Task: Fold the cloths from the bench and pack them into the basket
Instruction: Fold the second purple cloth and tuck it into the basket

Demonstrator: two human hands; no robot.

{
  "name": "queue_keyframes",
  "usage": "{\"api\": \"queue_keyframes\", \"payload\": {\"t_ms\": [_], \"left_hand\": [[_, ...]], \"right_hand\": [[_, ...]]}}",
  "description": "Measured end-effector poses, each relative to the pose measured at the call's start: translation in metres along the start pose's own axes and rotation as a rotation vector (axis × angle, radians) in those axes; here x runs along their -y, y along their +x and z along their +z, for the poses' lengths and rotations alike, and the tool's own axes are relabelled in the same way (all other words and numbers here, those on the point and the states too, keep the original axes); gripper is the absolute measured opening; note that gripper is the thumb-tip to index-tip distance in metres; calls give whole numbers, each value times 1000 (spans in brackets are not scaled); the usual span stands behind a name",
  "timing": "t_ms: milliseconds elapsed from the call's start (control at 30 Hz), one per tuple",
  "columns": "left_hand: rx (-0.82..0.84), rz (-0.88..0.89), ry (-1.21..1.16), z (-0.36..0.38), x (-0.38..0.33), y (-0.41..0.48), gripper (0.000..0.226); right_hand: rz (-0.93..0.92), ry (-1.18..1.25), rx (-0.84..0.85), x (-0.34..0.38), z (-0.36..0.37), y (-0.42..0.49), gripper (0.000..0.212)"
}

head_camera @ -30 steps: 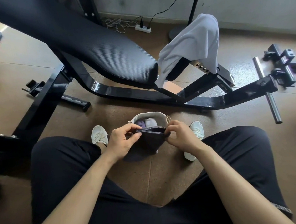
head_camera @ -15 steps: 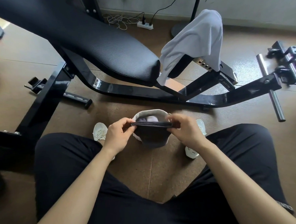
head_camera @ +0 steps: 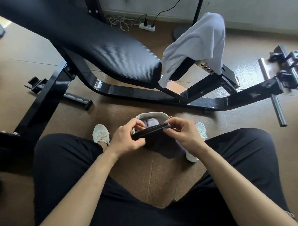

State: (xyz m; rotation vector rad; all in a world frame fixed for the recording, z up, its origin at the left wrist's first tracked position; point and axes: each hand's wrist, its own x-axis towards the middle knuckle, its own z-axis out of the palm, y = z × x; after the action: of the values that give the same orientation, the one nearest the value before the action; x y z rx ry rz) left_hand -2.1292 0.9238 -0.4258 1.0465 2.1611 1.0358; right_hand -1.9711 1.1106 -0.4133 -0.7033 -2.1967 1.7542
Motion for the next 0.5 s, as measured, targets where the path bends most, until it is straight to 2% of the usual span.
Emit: {"api": "queue_keyframes", "payload": {"t_ms": [67, 167, 300, 500], "left_hand": [[30, 99, 123, 11, -10, 0, 51], [-7, 215, 279, 28, -14, 6, 45], [-58, 267, 275, 30, -14, 10, 33], [-74, 325, 167, 11, -21, 18, 22]], "right_hand": [[-6, -40, 34, 0, 3, -1, 11], [-10, -83, 55, 0, 6, -4, 11], [20, -57, 55, -2, 3, -3, 16], [94, -53, 245, -15, -2, 6, 24]]}}
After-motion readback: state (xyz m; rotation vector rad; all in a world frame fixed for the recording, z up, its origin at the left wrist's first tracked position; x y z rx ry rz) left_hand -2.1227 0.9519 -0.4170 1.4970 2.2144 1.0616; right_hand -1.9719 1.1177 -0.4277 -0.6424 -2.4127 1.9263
